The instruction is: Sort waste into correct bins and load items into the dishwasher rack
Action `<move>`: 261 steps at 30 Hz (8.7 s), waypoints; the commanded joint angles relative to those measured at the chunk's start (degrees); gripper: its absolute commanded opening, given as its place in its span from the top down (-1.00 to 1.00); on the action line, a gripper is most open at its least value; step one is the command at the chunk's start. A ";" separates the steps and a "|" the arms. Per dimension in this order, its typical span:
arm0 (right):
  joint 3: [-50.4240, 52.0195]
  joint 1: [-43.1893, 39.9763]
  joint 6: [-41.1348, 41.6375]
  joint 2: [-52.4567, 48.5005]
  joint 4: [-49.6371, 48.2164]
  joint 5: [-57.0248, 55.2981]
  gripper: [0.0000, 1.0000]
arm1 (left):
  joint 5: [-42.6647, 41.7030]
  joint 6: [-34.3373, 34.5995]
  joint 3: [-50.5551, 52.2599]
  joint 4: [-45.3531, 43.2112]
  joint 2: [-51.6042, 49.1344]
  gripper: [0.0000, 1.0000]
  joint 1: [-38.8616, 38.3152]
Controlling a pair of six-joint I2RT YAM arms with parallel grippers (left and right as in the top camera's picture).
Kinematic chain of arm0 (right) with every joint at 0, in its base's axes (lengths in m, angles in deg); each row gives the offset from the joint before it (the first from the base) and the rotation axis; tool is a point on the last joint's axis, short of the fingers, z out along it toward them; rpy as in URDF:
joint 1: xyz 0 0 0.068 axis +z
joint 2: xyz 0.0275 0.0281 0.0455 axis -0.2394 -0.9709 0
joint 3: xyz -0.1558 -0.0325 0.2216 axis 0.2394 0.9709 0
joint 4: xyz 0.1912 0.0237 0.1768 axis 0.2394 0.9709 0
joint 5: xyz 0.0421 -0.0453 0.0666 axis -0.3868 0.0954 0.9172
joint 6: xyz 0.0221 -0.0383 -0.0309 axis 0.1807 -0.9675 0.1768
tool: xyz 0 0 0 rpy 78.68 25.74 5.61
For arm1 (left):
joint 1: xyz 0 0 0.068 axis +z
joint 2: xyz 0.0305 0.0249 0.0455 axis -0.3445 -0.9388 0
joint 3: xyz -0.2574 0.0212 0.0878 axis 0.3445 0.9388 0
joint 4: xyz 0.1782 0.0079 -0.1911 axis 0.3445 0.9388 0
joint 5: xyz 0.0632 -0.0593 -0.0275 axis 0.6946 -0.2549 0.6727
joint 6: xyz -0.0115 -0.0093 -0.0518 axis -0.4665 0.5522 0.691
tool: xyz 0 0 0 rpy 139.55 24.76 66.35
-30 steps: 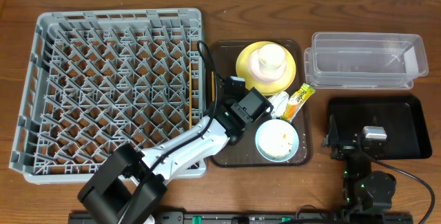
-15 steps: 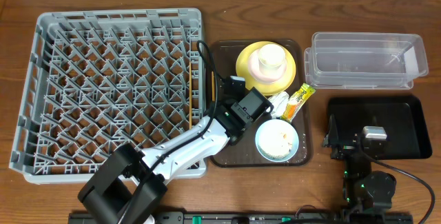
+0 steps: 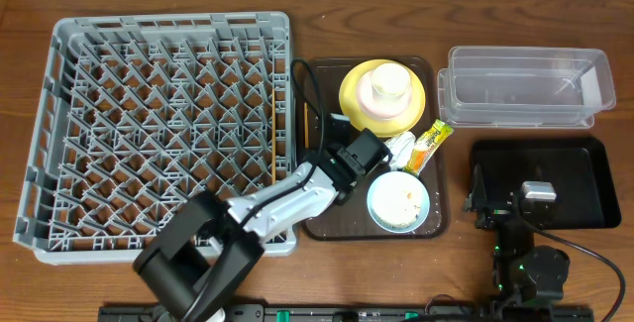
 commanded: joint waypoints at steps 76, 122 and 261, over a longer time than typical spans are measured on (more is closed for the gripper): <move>0.07 -2.40 -0.42 0.37 0.17 0.02 -0.98 | -1.84 -10.51 -4.72 8.26 25.51 0.88 9.94; 0.07 -4.61 -0.42 0.37 0.17 0.02 -0.98 | -23.98 -10.36 -5.07 4.52 14.21 0.29 15.76; 0.07 -4.61 -0.42 0.37 0.17 0.02 -0.99 | -11.67 -18.62 -56.22 11.08 -25.33 0.88 2.71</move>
